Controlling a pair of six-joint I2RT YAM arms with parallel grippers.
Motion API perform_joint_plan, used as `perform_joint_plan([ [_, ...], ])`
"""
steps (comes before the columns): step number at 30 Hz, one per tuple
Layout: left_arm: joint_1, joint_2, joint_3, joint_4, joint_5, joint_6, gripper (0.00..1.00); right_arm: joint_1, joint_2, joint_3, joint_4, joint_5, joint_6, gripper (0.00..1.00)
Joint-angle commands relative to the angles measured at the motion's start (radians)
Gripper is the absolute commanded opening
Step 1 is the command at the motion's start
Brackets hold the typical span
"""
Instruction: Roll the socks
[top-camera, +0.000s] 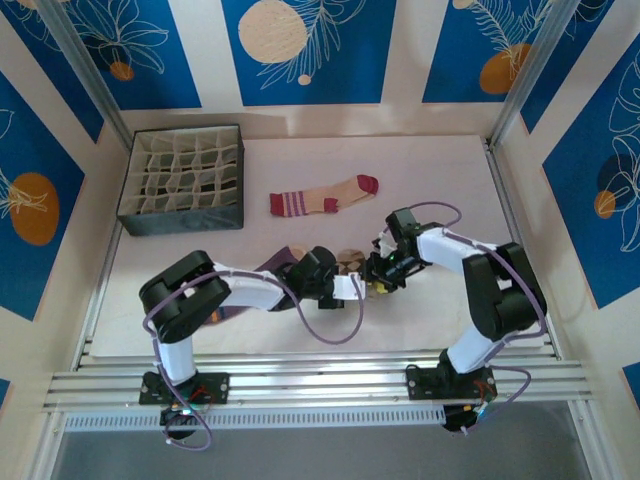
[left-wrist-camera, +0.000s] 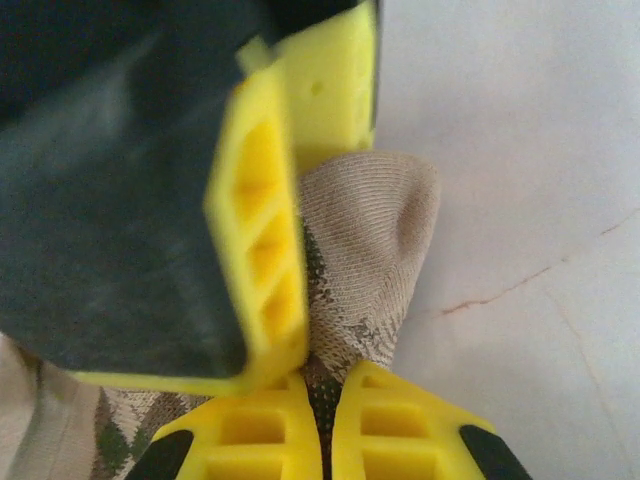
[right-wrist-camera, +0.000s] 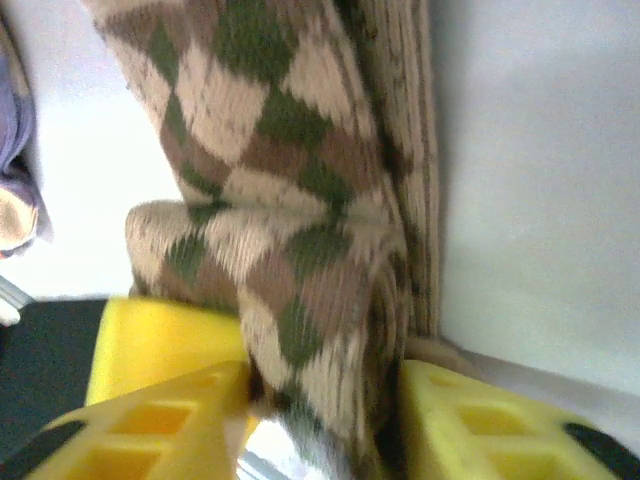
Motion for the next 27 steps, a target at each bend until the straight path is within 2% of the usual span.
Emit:
perform_joint_plan([
  [1, 0.047, 0.029, 0.030, -0.181, 0.215, -0.119, 0.00, -0.012, -0.087, -0.030, -0.041, -0.031, -0.043, 0.50],
  [7, 0.134, 0.087, 0.163, -0.353, 0.507, -0.254, 0.00, -0.047, -0.165, -0.103, 0.069, -0.016, -0.027, 0.53],
  [12, 0.194, 0.169, 0.273, -0.458, 0.596, -0.384, 0.00, -0.049, -0.099, -0.113, 0.156, -0.042, -0.020, 0.48],
  [19, 0.232, 0.258, 0.345, -0.492, 0.667, -0.517, 0.00, -0.027, 0.021, -0.078, 0.196, -0.065, -0.014, 0.44],
  [21, 0.233, 0.275, 0.347, -0.470, 0.668, -0.552, 0.04, -0.013, 0.055, -0.057, 0.182, -0.062, -0.014, 0.36],
  [23, 0.233, 0.284, 0.352, -0.464, 0.648, -0.562, 0.10, -0.002, 0.088, -0.036, 0.152, -0.043, -0.008, 0.22],
  [27, 0.231, 0.251, 0.328, -0.447, 0.581, -0.520, 0.21, 0.003, 0.146, -0.001, 0.072, 0.001, 0.007, 0.09],
])
